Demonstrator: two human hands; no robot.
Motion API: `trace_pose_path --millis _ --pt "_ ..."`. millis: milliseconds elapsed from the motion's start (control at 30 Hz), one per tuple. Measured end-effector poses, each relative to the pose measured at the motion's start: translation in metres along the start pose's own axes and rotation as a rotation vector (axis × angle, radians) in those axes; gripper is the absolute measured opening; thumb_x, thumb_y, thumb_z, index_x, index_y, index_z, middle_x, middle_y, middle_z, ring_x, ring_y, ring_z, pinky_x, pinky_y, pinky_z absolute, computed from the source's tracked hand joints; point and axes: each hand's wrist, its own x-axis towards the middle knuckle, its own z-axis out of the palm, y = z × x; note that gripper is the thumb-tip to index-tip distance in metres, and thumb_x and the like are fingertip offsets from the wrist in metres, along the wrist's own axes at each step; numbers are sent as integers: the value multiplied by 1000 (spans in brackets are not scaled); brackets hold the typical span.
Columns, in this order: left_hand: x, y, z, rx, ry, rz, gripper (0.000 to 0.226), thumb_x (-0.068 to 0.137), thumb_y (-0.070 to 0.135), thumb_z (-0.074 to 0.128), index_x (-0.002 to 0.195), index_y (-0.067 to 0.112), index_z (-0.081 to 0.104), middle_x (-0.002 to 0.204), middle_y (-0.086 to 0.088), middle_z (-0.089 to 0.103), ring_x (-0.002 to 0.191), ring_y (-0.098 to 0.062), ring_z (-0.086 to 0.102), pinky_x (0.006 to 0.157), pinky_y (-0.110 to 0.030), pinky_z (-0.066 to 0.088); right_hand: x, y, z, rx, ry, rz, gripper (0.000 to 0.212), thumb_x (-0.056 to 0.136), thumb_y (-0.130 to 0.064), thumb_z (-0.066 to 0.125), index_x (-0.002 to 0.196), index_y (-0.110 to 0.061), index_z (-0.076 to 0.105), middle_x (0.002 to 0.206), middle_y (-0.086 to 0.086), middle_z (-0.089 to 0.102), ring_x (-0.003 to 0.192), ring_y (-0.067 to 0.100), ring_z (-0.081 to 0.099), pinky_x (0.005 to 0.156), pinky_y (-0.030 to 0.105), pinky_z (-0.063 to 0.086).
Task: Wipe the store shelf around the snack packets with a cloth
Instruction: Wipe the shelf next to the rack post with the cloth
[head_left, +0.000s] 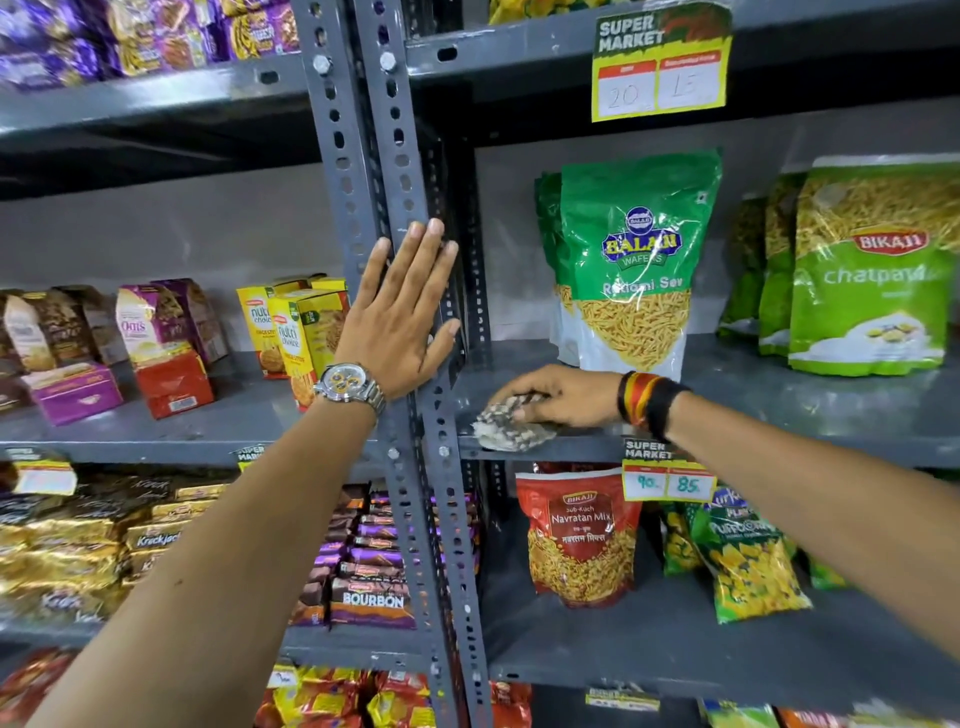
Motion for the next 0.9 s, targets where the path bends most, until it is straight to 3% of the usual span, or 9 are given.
trace_pose_path --millis 167,267,400,467,533,600,767,833,900 --pt "1 0 1 -1 9 -4 75 105 48 26 164 7 5 172 -16 1 159 -30 0 128 -55 8 1 14 -19 61 257 143 36 97 -26 52 132 -22 54 133 2 58 113 10 51 104 24 36" --pt "0 0 1 -5 9 2 75 105 48 26 164 7 3 172 -15 1 160 -30 0 128 -55 8 -3 14 0 70 263 158 37 96 -27 52 133 -21 53 134 2 57 121 14 51 103 23 33" --pt "0 0 2 -3 6 -2 75 105 48 25 164 8 1 172 -15 -1 159 -30 -2 128 -56 8 -45 11 2 90 100 78 34 95 -30 53 129 -33 55 125 -6 64 110 13 60 100 28 43" --pt "0 0 2 -10 13 -2 75 105 48 26 164 8 2 172 -15 0 159 -30 -2 128 -56 8 -56 13 -7 162 100 77 33 95 -28 55 127 -33 57 117 -6 68 100 5 66 94 24 50" --pt "0 0 1 -13 20 -4 75 105 48 26 164 7 3 172 -15 0 160 -30 -1 128 -55 8 -52 21 -18 185 278 88 33 94 -21 56 127 -26 58 107 -5 69 88 -5 64 89 20 53" --pt "0 1 0 -17 18 -5 75 105 48 26 164 7 3 172 -15 0 160 -30 -1 128 -55 7 -41 31 -23 90 417 136 34 94 -20 56 128 -23 58 118 2 65 102 6 59 101 28 46" --pt "-1 0 -2 -22 10 -2 76 105 48 27 164 8 2 172 -15 -1 160 -30 -2 128 -55 7 -46 26 3 -68 348 204 33 97 -27 50 129 -26 56 125 1 60 114 17 55 98 28 41" --pt "-1 0 -1 -33 14 4 76 105 47 29 164 8 2 172 -15 -1 160 -30 -2 128 -55 6 -64 16 0 -15 227 156 34 96 -27 52 130 -25 56 126 -5 60 113 11 55 98 25 41" --pt "-1 0 0 -39 20 3 76 104 46 29 164 8 3 172 -15 -1 160 -30 -2 128 -55 6 -78 15 -14 86 225 150 34 95 -25 54 129 -25 57 126 -4 62 113 11 57 99 24 42"
